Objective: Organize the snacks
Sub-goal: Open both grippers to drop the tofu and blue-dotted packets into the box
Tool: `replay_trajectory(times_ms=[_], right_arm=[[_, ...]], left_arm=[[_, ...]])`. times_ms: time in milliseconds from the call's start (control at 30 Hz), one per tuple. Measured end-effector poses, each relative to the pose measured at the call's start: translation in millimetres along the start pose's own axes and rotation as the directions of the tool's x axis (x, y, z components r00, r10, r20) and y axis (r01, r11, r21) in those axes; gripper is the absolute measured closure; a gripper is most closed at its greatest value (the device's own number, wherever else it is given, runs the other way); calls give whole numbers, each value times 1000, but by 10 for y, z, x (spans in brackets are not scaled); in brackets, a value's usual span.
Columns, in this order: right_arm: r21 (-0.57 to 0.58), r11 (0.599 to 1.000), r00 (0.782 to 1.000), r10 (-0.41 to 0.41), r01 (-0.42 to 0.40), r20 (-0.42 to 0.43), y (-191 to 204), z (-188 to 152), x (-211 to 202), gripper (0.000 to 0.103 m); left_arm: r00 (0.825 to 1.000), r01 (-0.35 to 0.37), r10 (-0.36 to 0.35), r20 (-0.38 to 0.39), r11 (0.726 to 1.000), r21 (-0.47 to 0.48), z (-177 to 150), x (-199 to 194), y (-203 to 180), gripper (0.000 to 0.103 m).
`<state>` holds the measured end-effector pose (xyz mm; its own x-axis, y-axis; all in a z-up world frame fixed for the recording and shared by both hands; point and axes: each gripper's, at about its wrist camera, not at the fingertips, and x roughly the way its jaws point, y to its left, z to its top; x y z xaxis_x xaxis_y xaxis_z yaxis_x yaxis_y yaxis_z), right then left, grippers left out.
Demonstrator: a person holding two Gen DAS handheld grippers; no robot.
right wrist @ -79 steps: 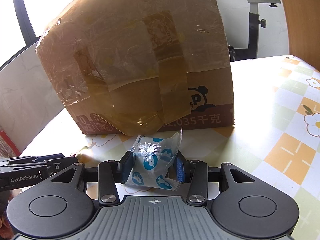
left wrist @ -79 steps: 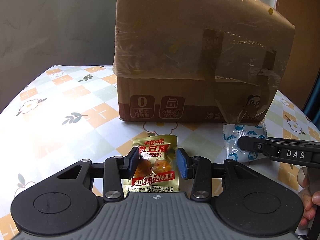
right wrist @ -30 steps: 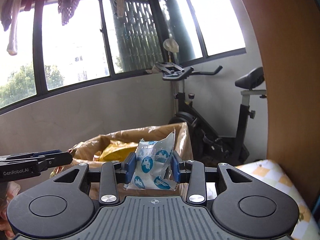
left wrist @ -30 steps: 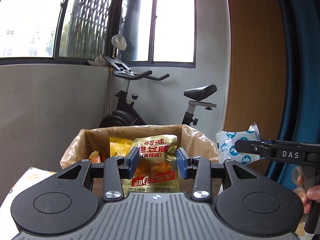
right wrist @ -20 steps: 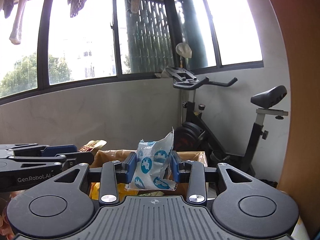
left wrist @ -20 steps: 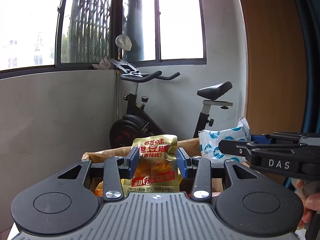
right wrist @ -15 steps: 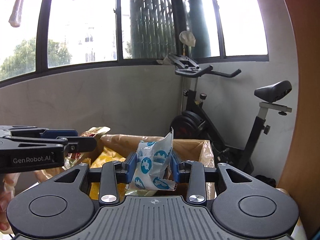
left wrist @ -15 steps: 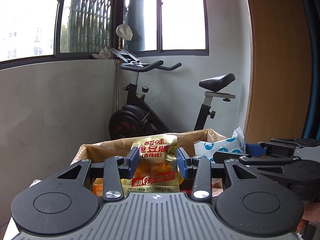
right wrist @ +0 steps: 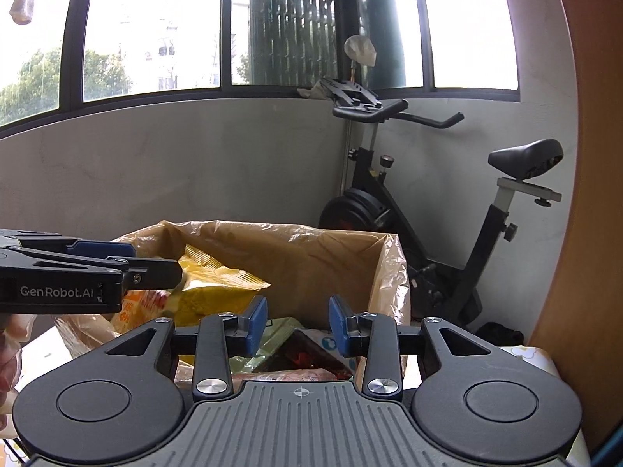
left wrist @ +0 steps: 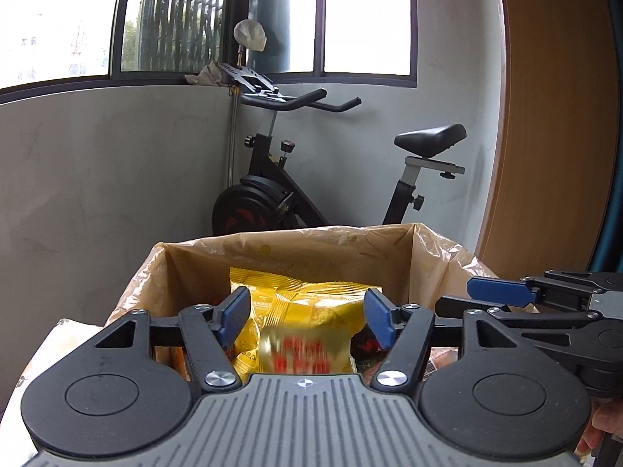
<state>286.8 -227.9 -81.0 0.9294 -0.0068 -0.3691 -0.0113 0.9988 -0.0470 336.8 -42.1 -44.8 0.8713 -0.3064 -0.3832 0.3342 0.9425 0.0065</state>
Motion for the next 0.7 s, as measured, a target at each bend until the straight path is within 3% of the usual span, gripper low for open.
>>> replay_trajectory(times_ms=[167, 300, 467, 700], right_arm=[[-3, 1000, 1000, -7, 7, -2, -13, 28, -117, 55], [9, 1000, 1000, 2, -2, -4, -24, 80, -234, 40], [28, 999, 1000, 25, -25, -4, -5, 166, -447, 8], [75, 997, 999, 24, -22, -28, 44, 318, -770, 0]], left_arm=[[1000, 4, -4, -4, 1000, 0, 59, -93, 13, 20], [1000, 3, -3, -5, 1000, -3, 96, -217, 23, 15], [1000, -23, 23, -3, 1000, -2, 165, -411, 23, 10], [992, -129, 129, 19, 992, -1, 259, -801, 33, 6]])
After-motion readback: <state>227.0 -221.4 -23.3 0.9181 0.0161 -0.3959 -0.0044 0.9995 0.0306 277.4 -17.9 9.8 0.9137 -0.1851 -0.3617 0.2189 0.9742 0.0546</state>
